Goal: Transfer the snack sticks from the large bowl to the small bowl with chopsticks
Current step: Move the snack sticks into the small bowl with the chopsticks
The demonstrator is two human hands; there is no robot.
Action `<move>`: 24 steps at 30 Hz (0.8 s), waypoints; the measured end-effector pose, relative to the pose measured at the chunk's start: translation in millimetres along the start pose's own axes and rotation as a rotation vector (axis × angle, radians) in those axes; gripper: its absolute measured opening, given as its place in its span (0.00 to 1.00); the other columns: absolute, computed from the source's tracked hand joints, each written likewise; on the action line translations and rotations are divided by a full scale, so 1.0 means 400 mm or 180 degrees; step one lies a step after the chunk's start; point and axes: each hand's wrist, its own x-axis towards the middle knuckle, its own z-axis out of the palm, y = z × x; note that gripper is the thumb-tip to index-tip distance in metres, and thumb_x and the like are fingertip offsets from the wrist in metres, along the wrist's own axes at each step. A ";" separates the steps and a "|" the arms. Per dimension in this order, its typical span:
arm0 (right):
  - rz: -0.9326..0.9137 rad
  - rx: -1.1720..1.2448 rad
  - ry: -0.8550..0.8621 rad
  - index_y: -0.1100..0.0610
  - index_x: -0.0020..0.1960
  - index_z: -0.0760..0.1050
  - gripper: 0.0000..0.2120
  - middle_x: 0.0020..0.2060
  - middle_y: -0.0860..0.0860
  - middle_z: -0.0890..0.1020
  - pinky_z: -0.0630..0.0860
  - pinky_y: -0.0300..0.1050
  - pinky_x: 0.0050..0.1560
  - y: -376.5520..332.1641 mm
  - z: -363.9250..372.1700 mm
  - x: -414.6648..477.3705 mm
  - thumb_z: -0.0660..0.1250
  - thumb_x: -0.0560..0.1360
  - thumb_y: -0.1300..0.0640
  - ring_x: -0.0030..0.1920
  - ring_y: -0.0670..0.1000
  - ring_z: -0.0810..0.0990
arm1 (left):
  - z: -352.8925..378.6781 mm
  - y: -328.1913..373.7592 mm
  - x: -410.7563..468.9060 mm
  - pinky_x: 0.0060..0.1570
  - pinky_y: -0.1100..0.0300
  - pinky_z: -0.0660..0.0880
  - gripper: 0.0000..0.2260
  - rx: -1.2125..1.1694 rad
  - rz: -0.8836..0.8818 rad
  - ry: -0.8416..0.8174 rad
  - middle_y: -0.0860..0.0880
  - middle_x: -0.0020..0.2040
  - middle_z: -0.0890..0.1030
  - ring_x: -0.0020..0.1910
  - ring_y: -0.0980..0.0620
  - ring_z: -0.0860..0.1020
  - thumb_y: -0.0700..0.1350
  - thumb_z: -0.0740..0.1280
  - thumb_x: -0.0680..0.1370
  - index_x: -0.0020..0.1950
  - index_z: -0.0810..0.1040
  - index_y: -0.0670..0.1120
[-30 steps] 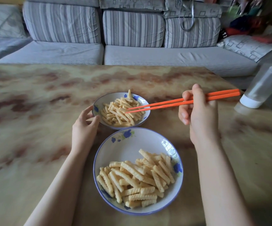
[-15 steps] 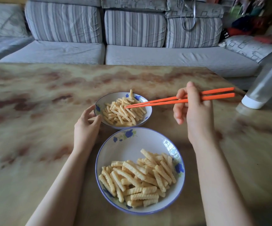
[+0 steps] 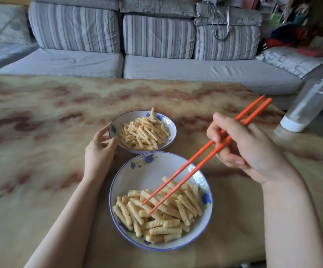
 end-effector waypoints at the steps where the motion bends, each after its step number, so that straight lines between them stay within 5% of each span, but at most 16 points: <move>1: 0.0021 -0.0045 -0.0025 0.58 0.32 0.68 0.19 0.16 0.48 0.60 0.50 0.34 0.21 0.001 0.001 0.001 0.58 0.75 0.47 0.16 0.45 0.54 | 0.000 0.000 0.000 0.31 0.71 0.74 0.19 0.0003 0.0009 0.0002 0.52 0.49 0.82 0.35 0.51 0.80 0.43 0.65 0.77 0.67 0.75 0.52; 18: -0.0043 -0.0101 0.0565 0.60 0.33 0.66 0.19 0.15 0.50 0.60 0.52 0.31 0.19 -0.016 -0.023 -0.009 0.57 0.79 0.50 0.15 0.47 0.54 | -0.001 0.002 -0.001 0.35 0.69 0.74 0.19 -0.0018 0.0011 0.0000 0.52 0.49 0.82 0.38 0.49 0.81 0.43 0.65 0.76 0.67 0.75 0.52; 24: 0.0182 -0.0184 0.0603 0.60 0.33 0.66 0.21 0.15 0.51 0.61 0.53 0.31 0.19 -0.008 -0.022 -0.007 0.57 0.80 0.50 0.14 0.48 0.55 | -0.002 0.004 -0.002 0.30 0.75 0.71 0.19 0.0021 0.0028 0.0008 0.51 0.50 0.81 0.37 0.51 0.80 0.43 0.65 0.77 0.68 0.75 0.52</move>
